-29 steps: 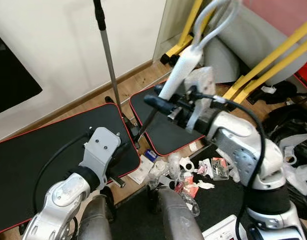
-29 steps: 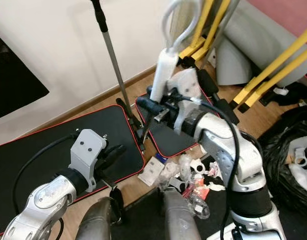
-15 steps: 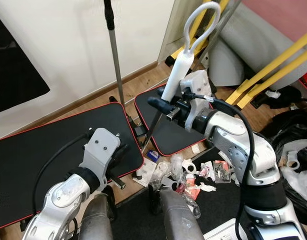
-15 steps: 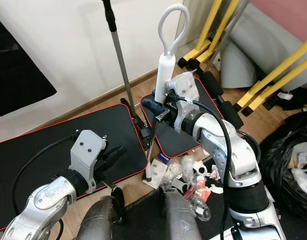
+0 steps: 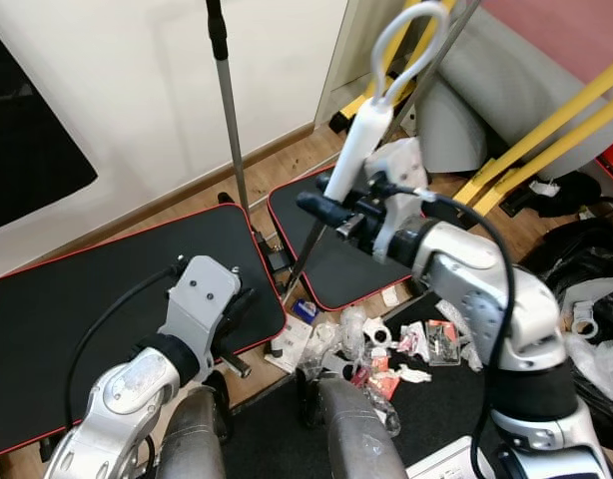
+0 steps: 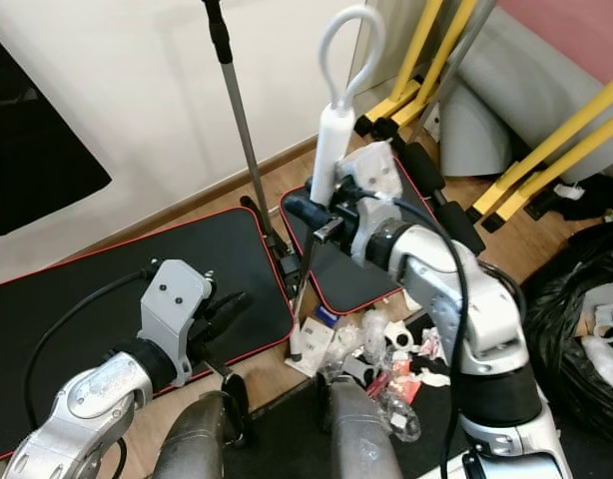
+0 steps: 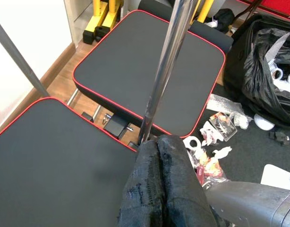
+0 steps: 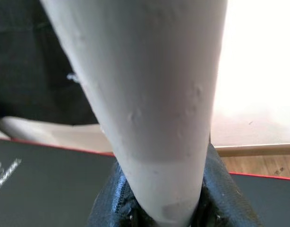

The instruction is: Sweep floor

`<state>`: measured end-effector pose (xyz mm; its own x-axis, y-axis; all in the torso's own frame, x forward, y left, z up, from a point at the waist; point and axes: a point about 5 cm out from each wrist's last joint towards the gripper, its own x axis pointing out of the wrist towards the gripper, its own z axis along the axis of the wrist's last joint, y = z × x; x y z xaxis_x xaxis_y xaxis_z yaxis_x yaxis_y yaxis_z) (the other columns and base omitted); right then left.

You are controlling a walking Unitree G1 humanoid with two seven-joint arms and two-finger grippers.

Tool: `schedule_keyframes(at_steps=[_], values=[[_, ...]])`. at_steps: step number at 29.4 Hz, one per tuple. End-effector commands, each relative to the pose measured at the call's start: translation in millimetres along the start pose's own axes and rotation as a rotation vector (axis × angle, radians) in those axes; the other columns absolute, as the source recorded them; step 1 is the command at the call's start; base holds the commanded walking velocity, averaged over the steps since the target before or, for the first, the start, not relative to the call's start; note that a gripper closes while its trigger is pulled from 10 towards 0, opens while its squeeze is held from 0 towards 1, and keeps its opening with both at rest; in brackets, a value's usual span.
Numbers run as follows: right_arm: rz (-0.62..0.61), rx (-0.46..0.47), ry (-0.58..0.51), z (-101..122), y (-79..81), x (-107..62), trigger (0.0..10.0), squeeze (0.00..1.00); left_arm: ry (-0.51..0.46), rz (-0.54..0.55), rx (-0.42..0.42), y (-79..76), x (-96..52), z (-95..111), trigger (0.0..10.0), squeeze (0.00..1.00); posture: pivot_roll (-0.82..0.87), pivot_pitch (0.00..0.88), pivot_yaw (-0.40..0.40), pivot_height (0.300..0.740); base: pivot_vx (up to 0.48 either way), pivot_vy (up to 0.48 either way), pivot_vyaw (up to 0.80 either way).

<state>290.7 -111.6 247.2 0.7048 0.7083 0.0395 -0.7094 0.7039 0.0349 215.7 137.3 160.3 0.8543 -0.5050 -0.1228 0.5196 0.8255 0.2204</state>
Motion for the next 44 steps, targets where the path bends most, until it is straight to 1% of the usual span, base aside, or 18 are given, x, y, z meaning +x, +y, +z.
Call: schedule_keyframes(at_steps=[1, 2, 3, 4, 5, 12, 16, 19, 24, 28, 32, 33, 34, 35, 37, 41, 44], values=[[0.139, 0.077, -0.01, -1.8, 16.7, 2.3, 0.0, 0.0, 0.043, -0.062, -0.02, -6.2, -1.5, -8.5, 10.0, 0.0, -0.11, 0.332, -0.139, 0.74, 0.0, 0.0, 0.0], [0.138, 0.09, -0.024, 2.7, 14.8, 0.3, 0.6, 0.0, 0.042, -0.062, -0.021, -6.1, -1.1, -8.5, 10.0, 0.0, -0.11, 0.331, -0.14, 0.74, 0.0, 0.0, 0.0], [0.143, 0.107, -0.05, 8.5, 14.0, -1.7, 5.8, 0.0, 0.042, -0.061, -0.023, -6.1, -0.9, -8.5, 10.0, 0.0, -0.11, 0.331, -0.14, 0.74, 0.0, 0.0, 0.0], [0.147, 0.118, -0.068, 12.3, 13.7, -3.1, 5.8, 0.0, 0.041, -0.06, -0.025, -6.0, -0.8, -8.5, 10.0, 0.0, -0.11, 0.331, -0.14, 0.74, 0.0, 0.0, 0.0], [0.149, 0.128, -0.081, 15.1, 13.3, -3.8, 10.0, 0.0, 0.041, -0.059, -0.026, -5.9, -0.6, -8.5, 10.0, 0.0, -0.11, 0.329, -0.14, 0.74, 0.0, 0.0, 0.0], [0.168, 0.142, -0.075, 14.3, 16.0, -4.5, 10.0, 0.0, 0.039, -0.056, -0.03, -5.4, 0.2, -8.3, 10.0, 0.0, -0.11, 0.327, -0.141, 0.74, 0.0, 0.0, 0.0], [0.172, 0.146, -0.04, 8.5, 20.5, -5.4, 10.0, 0.0, 0.038, -0.05, -0.033, -5.1, 0.9, -8.3, 10.0, 0.0, -0.11, 0.324, -0.144, 0.74, 0.0, 0.0, 0.0], [0.152, 0.139, -0.018, 5.2, 20.7, -5.6, 10.0, 0.0, 0.038, -0.048, -0.035, -4.8, 1.3, -8.3, 10.0, 0.0, -0.11, 0.322, -0.143, 0.74, 0.0, 0.0, 0.0], [0.082, 0.118, -0.001, 1.8, 16.9, -4.7, 10.0, 0.0, 0.039, -0.042, -0.048, -3.8, 2.4, -8.7, 10.0, 0.0, -0.11, 0.316, -0.146, 0.74, 0.0, 0.0, 0.0], [0.066, 0.111, 0.006, 0.1, 17.4, -4.7, 10.0, 0.0, 0.039, -0.039, -0.052, -3.5, 2.8, -8.9, 10.0, 0.0, -0.11, 0.312, -0.147, 0.74, 0.0, 0.0, 0.0], [0.038, 0.069, 0.028, -6.3, 18.1, -4.6, 10.0, 0.0, 0.039, -0.032, -0.057, -3.2, 4.6, -9.7, 10.0, 0.0, -0.12, 0.3, -0.154, 0.74, 0.0, 0.0, 0.0], [0.029, 0.023, 0.048, -10.0, 18.1, -4.6, 10.0, 0.0, 0.037, -0.03, -0.059, -3.6, 5.9, -10.0, 10.0, 0.0, -0.13, 0.285, -0.167, 0.74, 0.0, 0.0, 0.0], [0.029, 0.023, 0.048, -10.0, 18.1, -4.6, 10.0, 0.0, 0.037, -0.03, -0.059, -3.6, 5.9, -10.0, 10.0, 0.0, -0.13, 0.285, -0.167, 0.74, 0.0, 0.0, 0.0], [0.029, -0.006, 0.053, -12.2, 18.7, -4.5, 10.0, 0.0, 0.033, -0.027, -0.063, -4.2, 7.6, -10.1, 10.0, 0.0, -0.14, 0.279, -0.174, 0.74, 0.0, 0.0, 0.0], [0.029, -0.006, 0.053, -12.2, 18.7, -4.5, 10.0, 0.0, 0.033, -0.027, -0.063, -4.2, 7.6, -10.1, 10.0, 0.0, -0.14, 0.279, -0.174, 0.74, 0.0, 0.0, 0.0], [0.059, -0.004, -0.006, -4.8, 24.8, -0.7, 10.0, 0.0, 0.023, 0.0, -0.07, -4.3, 12.4, -10.1, 10.0, 0.0, -0.15, 0.267, -0.183, 0.74, 0.0, 0.0, 0.0], [0.059, -0.005, -0.011, -4.5, 24.9, 0.3, 10.0, 0.0, 0.023, -0.001, -0.071, -3.8, 13.3, -10.4, 10.0, 0.0, -0.15, 0.264, -0.18, 0.74, 0.0, 0.0, 0.0]])
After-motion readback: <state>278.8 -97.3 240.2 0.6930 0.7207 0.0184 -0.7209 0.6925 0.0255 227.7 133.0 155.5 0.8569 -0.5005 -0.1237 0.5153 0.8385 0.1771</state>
